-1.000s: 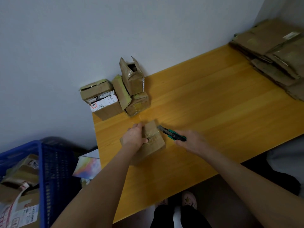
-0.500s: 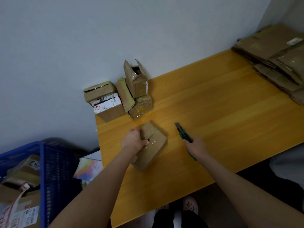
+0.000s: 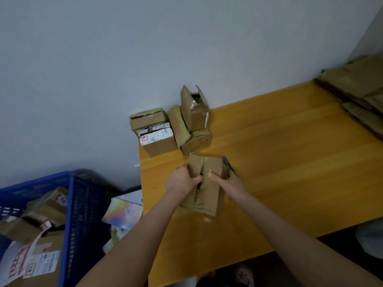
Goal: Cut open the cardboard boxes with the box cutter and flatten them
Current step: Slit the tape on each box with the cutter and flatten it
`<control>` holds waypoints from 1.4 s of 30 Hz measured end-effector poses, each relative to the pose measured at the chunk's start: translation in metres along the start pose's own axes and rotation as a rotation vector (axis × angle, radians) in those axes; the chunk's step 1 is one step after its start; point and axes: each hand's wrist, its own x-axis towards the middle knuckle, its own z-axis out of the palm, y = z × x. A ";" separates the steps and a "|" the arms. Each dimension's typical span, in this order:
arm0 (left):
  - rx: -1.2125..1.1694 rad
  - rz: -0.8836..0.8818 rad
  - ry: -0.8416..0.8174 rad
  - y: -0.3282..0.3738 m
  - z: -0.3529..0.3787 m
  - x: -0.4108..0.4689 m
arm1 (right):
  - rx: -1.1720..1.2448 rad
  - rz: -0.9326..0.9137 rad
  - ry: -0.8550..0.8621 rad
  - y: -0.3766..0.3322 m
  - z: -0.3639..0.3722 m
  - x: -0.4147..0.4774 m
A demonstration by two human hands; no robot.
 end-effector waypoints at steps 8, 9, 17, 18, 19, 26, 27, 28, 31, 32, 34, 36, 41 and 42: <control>0.215 0.089 0.155 0.042 -0.026 -0.015 | -0.074 -0.115 0.103 -0.031 -0.002 -0.024; 0.227 0.106 0.163 0.043 -0.030 -0.014 | -0.035 -0.134 0.099 -0.033 -0.007 -0.027; 0.037 0.218 -0.028 0.035 -0.067 -0.003 | 0.135 -0.119 -0.081 -0.041 -0.045 -0.038; 0.016 0.222 -0.046 0.034 -0.069 -0.003 | 0.136 -0.114 -0.096 -0.042 -0.046 -0.037; -0.008 0.222 -0.060 0.032 -0.071 -0.003 | 0.130 -0.112 -0.106 -0.043 -0.048 -0.036; -0.167 0.252 -0.035 0.029 -0.068 -0.008 | 0.192 -0.122 -0.060 -0.042 -0.038 -0.040; -0.224 0.246 -0.055 0.029 -0.066 -0.009 | 0.246 -0.100 -0.042 -0.039 -0.034 -0.040; -0.309 0.226 -0.095 0.028 -0.062 -0.010 | 0.310 -0.058 -0.030 -0.036 -0.030 -0.039; -0.411 0.168 -0.249 0.019 -0.050 -0.011 | 0.461 0.067 -0.014 -0.030 -0.022 -0.038; -0.379 0.174 -0.275 0.017 -0.047 -0.011 | 0.486 0.073 -0.005 -0.031 -0.021 -0.038; -0.216 0.183 -0.225 0.016 -0.040 -0.011 | 0.486 0.054 0.036 -0.029 -0.016 -0.034; 0.003 0.184 -0.126 0.019 -0.036 -0.012 | 0.463 0.036 0.082 -0.028 -0.010 -0.031; 0.159 0.233 -0.033 0.025 -0.045 -0.019 | 0.406 0.026 0.114 -0.027 -0.013 -0.029; 0.122 0.242 -0.050 0.023 -0.048 -0.019 | 0.386 0.022 0.101 -0.025 -0.017 -0.029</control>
